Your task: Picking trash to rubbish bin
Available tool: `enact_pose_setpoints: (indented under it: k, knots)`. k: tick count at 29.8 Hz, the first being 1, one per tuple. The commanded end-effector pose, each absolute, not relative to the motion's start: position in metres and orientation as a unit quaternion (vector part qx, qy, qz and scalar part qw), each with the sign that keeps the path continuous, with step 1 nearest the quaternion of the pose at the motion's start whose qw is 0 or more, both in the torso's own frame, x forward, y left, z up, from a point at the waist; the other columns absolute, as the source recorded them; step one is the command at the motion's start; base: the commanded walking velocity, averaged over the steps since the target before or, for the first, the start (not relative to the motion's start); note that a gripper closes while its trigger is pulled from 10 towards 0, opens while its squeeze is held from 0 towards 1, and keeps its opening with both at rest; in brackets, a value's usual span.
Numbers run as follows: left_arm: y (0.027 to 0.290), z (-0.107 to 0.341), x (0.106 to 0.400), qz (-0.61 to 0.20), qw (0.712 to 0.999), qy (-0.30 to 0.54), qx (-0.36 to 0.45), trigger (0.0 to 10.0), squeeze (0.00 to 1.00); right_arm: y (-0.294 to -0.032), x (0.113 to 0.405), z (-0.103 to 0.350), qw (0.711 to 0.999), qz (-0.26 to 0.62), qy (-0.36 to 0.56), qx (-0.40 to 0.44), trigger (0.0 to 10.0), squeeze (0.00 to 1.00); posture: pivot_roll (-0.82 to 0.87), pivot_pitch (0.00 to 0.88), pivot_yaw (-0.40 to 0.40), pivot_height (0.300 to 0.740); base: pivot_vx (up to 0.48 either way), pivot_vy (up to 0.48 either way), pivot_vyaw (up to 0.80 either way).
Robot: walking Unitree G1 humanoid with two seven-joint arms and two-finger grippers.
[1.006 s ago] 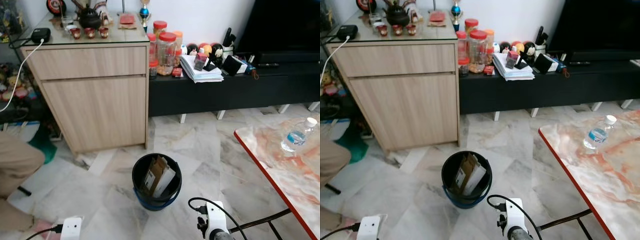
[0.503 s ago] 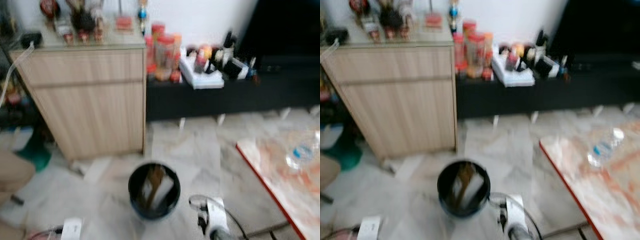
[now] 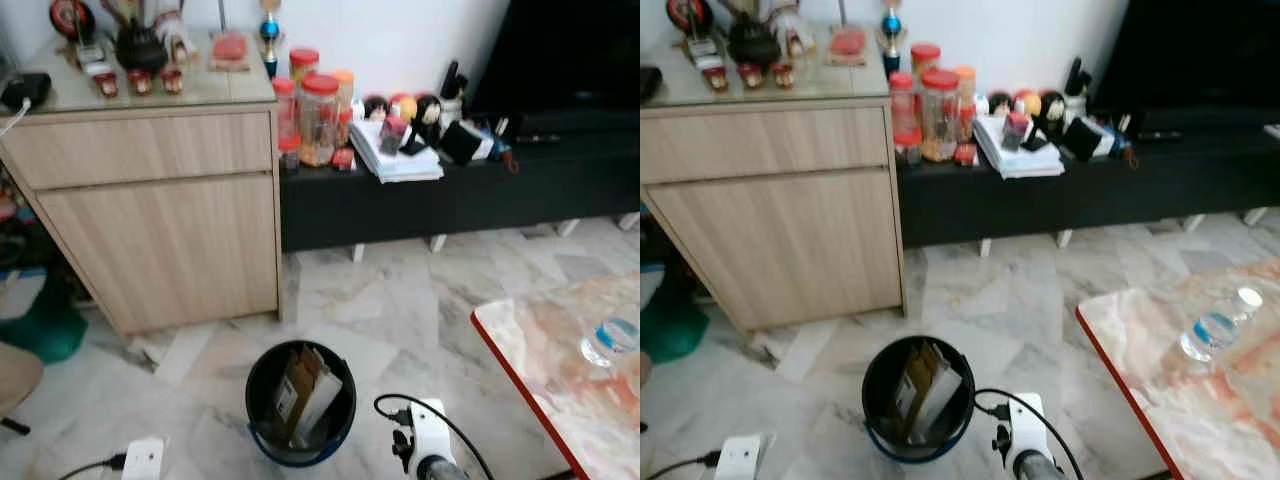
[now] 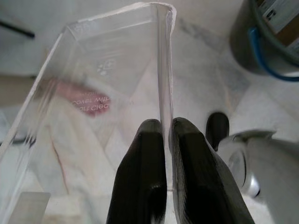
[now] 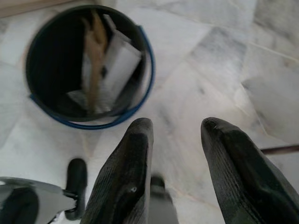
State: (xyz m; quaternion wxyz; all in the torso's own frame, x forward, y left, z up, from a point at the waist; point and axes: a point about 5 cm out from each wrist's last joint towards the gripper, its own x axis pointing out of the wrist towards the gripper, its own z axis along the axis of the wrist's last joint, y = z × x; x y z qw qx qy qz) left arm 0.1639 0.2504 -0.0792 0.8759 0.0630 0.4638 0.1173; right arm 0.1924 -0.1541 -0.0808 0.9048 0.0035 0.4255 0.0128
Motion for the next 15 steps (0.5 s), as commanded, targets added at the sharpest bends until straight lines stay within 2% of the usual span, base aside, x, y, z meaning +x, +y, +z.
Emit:
enact_pose_setpoints:
  k: [1, 15]
  knots:
    - [0.243, -0.0828, 0.161, 0.109, 0.874, 0.471, 0.054, 10.0, 0.0, -0.1635, 0.1889, -0.0822, 0.903, -0.001, 0.431, -0.002, 10.0, 0.0, 0.06, 0.056, -0.053, 0.74, 0.3, 0.0, 0.0]
    - [0.2449, -0.0819, 0.1617, 0.109, 0.875, 0.469, 0.056, 10.0, 0.0, -0.1614, 0.1884, -0.0825, 0.902, 0.005, 0.432, -0.007, 10.0, 0.0, 0.06, 0.054, -0.049, 0.74, 0.364, 0.0, 0.0]
